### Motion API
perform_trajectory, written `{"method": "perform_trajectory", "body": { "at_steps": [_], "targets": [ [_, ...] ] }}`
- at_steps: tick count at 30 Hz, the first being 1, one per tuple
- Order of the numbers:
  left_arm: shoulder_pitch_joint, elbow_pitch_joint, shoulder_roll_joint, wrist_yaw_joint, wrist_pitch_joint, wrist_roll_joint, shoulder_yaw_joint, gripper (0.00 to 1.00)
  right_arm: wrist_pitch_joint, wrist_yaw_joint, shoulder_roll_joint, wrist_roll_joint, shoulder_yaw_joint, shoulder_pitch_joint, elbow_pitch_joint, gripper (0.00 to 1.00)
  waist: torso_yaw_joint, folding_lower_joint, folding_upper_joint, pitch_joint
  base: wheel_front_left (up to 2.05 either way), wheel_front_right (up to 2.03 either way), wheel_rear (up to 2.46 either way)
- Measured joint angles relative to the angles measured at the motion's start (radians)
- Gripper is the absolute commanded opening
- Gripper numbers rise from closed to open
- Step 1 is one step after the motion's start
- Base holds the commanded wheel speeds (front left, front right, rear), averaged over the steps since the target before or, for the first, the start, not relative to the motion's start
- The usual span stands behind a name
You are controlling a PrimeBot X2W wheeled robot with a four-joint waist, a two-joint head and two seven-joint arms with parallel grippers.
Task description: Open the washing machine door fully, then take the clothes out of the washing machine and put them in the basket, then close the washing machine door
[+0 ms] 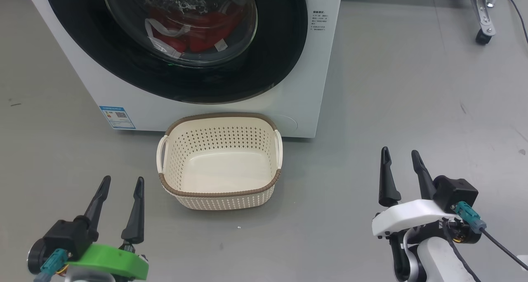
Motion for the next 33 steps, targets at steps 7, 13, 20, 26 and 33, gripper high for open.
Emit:
{"method": "perform_trajectory", "body": {
  "at_steps": [7, 13, 20, 26, 33],
  "targets": [
    [0.002, 0.067, -0.025, 0.009, 0.0, 0.013, 0.003, 1.0, 0.0, -0.008, 0.0, 0.007, -0.005, 0.0, 0.042, 1.0, -0.003, 0.0, 0.0, -0.001, 0.0, 0.0, 0.0],
    [0.002, 0.093, -0.034, 0.009, 0.0, 0.037, 0.007, 1.0, 0.0, -0.012, 0.0, 0.001, 0.001, 0.0, 0.08, 1.0, -0.005, 0.0, 0.0, -0.002, 0.0, 0.0, 0.0],
    [0.0, 0.133, -0.053, 0.009, 0.0, 0.045, 0.013, 1.0, 0.0, -0.018, 0.0, 0.002, 0.006, 0.0, 0.096, 1.0, -0.008, 0.0, 0.0, -0.005, 0.0, 0.0, 0.0],
    [-0.001, 0.149, -0.059, 0.008, 0.0, 0.05, 0.018, 1.0, 0.0, -0.018, 0.0, 0.007, 0.008, -0.007, 0.105, 1.0, -0.011, 0.0, 0.0, -0.011, 0.0, 0.0, 0.0],
    [-0.001, 0.163, -0.067, 0.007, 0.0, 0.053, 0.03, 1.0, 0.0, -0.019, 0.0, 0.011, 0.008, -0.02, 0.109, 1.0, -0.012, 0.0, 0.0, -0.018, 0.0, 0.0, 0.0]
  ]
}}
